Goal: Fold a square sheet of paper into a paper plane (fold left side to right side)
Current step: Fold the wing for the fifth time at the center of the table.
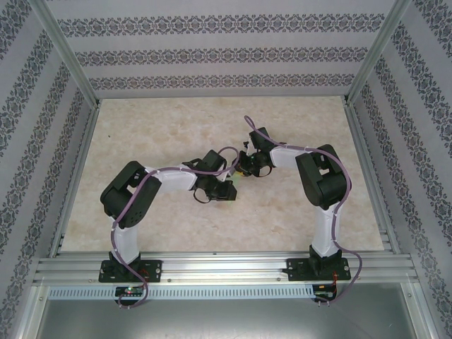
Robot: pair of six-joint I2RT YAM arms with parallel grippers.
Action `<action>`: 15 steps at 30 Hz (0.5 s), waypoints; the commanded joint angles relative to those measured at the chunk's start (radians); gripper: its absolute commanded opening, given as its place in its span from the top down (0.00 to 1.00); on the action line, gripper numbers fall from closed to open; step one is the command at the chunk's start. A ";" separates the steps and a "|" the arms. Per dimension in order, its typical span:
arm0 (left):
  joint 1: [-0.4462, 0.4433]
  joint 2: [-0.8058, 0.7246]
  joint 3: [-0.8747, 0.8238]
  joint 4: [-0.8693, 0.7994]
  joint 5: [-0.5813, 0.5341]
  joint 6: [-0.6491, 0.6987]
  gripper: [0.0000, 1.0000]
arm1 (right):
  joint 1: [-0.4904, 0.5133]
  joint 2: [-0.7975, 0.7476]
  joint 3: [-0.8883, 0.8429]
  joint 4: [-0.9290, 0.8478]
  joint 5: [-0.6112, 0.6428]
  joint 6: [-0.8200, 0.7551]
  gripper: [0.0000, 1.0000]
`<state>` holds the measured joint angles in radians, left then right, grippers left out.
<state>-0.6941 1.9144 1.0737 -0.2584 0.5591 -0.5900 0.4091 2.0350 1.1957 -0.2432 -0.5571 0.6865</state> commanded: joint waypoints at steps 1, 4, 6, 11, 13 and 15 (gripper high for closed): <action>0.001 0.006 -0.050 -0.013 -0.020 0.027 0.84 | -0.012 0.065 -0.021 -0.033 0.089 -0.010 0.83; -0.002 -0.008 -0.099 -0.007 -0.025 0.021 0.84 | -0.015 0.059 -0.018 -0.034 0.089 -0.012 0.83; -0.007 -0.020 -0.132 0.006 -0.021 0.014 0.84 | -0.017 0.057 -0.015 -0.038 0.090 -0.014 0.83; -0.023 -0.074 -0.173 0.020 0.002 0.000 0.84 | -0.022 0.056 -0.007 -0.039 0.086 -0.020 0.83; -0.025 -0.108 -0.181 0.016 0.013 0.003 0.84 | -0.023 0.054 -0.003 -0.042 0.086 -0.024 0.83; -0.025 -0.141 -0.173 -0.012 0.021 0.016 0.84 | -0.024 0.052 0.001 -0.043 0.086 -0.025 0.83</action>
<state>-0.7029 1.8198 0.9173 -0.1665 0.5606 -0.5873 0.4030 2.0350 1.1969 -0.2436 -0.5671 0.6857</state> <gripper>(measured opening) 0.159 0.173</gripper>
